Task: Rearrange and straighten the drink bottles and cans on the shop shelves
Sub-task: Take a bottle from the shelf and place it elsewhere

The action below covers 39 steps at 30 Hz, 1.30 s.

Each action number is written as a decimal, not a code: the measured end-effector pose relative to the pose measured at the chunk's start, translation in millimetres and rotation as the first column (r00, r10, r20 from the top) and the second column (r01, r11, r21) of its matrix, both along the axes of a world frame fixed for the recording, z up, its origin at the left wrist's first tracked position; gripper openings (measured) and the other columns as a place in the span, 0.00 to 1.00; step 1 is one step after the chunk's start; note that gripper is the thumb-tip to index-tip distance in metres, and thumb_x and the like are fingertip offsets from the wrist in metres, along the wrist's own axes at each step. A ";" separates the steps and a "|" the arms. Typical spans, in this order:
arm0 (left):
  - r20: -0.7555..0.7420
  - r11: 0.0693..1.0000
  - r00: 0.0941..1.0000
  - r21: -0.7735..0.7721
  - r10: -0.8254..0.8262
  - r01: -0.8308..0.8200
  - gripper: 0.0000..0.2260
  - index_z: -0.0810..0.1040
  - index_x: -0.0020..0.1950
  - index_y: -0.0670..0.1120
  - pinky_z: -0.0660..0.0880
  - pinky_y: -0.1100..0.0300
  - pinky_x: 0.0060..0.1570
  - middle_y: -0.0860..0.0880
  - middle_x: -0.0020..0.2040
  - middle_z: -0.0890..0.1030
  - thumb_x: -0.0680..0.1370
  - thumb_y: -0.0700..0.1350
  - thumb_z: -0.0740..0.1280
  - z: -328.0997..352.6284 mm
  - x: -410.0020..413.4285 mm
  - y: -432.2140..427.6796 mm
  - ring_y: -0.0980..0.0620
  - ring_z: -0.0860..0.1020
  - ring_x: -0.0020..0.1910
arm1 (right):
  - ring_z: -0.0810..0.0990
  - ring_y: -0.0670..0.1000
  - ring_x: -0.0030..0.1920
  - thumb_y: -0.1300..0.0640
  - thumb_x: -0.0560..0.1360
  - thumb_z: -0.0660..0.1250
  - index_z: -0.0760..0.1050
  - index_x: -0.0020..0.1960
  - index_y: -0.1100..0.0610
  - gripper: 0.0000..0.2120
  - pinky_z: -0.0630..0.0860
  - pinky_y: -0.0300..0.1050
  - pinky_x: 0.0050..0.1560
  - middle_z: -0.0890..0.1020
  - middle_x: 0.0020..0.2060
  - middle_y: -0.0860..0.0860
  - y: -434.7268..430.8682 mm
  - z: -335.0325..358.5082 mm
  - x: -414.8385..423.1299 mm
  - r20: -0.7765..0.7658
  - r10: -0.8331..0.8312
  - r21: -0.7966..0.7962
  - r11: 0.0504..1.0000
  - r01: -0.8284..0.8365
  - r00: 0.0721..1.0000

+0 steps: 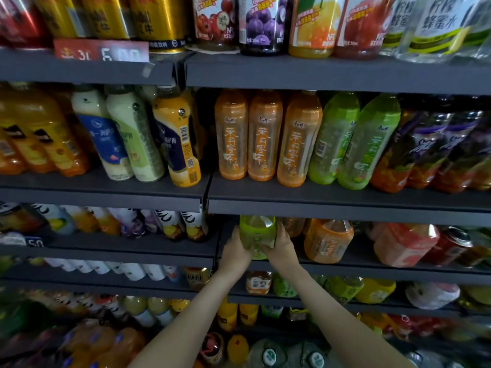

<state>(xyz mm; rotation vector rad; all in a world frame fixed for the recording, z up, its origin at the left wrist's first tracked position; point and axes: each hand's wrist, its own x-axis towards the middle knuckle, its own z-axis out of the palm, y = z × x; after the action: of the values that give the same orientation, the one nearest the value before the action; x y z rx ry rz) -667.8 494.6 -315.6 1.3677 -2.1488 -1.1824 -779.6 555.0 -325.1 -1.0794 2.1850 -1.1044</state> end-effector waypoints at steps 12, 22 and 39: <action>0.074 0.911 0.980 -0.362 -0.185 0.200 0.25 0.62 0.74 0.52 0.73 0.52 0.60 0.49 0.68 0.72 0.78 0.53 0.64 93.3 44.1 16.5 0.49 0.73 0.64 | 0.76 0.53 0.61 0.60 0.75 0.70 0.72 0.66 0.57 0.20 0.70 0.36 0.56 0.75 0.55 0.49 37.2 84.4 7.6 -0.260 0.187 -0.100 0.971 -0.219 0.947; -0.024 0.652 0.985 -0.752 -0.172 0.096 0.22 0.68 0.71 0.54 0.74 0.59 0.56 0.53 0.63 0.76 0.77 0.55 0.64 250.6 54.9 0.5 0.54 0.75 0.60 | 0.77 0.45 0.50 0.57 0.76 0.69 0.74 0.64 0.55 0.18 0.75 0.39 0.53 0.75 0.51 0.44 41.6 250.1 4.6 -0.566 0.055 -0.414 0.844 -0.342 0.822; -0.053 0.464 0.964 -0.882 -0.259 0.076 0.25 0.61 0.74 0.56 0.66 0.60 0.63 0.55 0.71 0.65 0.78 0.56 0.63 350.1 -17.9 -2.6 0.54 0.64 0.69 | 0.70 0.51 0.61 0.59 0.77 0.66 0.65 0.70 0.59 0.23 0.61 0.31 0.50 0.71 0.60 0.52 44.9 349.9 -72.1 -0.561 -0.473 -0.642 0.767 0.004 0.679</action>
<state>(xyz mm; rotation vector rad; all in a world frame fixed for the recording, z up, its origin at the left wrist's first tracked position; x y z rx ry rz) -685.6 492.0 34.5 0.5352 -2.2275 -0.0739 -851.7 599.9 24.8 -1.7405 2.7006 -1.8449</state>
